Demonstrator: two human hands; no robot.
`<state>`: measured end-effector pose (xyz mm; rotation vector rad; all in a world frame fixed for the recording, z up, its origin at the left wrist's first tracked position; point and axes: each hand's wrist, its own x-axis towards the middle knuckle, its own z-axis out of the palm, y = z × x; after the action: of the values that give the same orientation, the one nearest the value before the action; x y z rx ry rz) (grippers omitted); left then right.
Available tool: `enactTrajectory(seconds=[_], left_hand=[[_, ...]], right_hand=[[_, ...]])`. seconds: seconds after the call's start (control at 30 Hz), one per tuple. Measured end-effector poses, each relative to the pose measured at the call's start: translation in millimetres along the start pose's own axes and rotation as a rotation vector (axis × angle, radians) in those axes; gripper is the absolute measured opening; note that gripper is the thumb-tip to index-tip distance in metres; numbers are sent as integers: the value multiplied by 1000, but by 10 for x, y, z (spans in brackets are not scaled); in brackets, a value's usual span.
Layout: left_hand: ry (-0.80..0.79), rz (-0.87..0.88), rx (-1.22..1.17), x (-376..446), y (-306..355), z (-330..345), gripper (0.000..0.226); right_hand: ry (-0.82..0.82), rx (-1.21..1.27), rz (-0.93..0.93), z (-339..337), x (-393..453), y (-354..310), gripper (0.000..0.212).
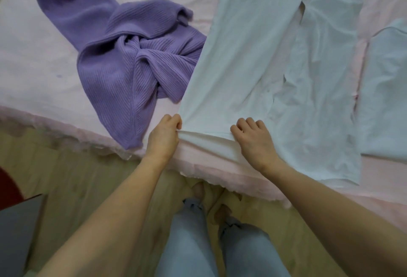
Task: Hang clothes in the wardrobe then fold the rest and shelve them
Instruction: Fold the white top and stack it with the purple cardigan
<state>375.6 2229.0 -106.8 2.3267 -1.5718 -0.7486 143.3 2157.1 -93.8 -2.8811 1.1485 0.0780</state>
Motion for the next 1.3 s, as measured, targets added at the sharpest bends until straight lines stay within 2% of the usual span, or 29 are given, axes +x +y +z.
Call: enactTrajectory(seconds=[0.1, 0.2, 0.27, 0.37, 0.43, 0.5, 0.57, 0.6, 0.7, 0.83, 0.93, 1.0, 1.07, 1.1, 1.17, 1.23, 1.3], left_hand=[[-52, 43, 15, -8, 85, 6, 16], [-3, -52, -101, -12, 117, 34, 26], [22, -205, -282, -31, 148, 69, 35], [-12, -361, -511, -108, 158, 125, 36], [-40, -469, -736, -163, 171, 150, 41], [-37, -663, -1096, -202, 229, 190, 51], [-80, -823, -1322, -217, 305, 273, 37], [-118, -843, -1341, -232, 346, 325, 33], [-195, -732, -1142, -302, 413, 572, 25], [-183, -600, -762, -377, 557, 736, 17], [-33, -604, -844, -460, 705, 723, 17], [80, -664, -1037, -504, 784, 701, 29], [83, -721, -1250, -535, 850, 704, 37], [33, -734, -1334, -574, 886, 701, 40], [-168, -692, -1320, -639, 948, 722, 43], [-353, -616, -1195, -704, 1019, 753, 29], [-407, -633, -1148, -727, 1104, 767, 9]], right_hand=[[33, -45, 6, -49, -174, 40, 38], [-19, -48, -11, 43, -331, 80, 29], [-236, -24, -116, 75, -490, 127, 23], [-762, -47, -214, 1, -667, 165, 21], [-882, -47, -159, -7, -711, 134, 19], [-764, 89, -13, 29, -714, 81, 12], [-546, 243, 142, 97, -709, 54, 8], [-459, 282, 194, 145, -712, 50, 9], [-302, 388, 291, 265, -776, 30, 14], [-150, 361, 279, 335, -882, 23, 22], [-130, 282, 228, 356, -964, 62, 39], [-167, 293, 199, 343, -1013, 108, 52], [-241, 301, 145, 329, -1041, 149, 64], [-277, 305, 118, 330, -1057, 159, 68], [-311, 314, 83, 343, -1082, 164, 73], [-325, 311, 73, 367, -1100, 150, 76], [-325, 299, 86, 388, -1123, 159, 79]])
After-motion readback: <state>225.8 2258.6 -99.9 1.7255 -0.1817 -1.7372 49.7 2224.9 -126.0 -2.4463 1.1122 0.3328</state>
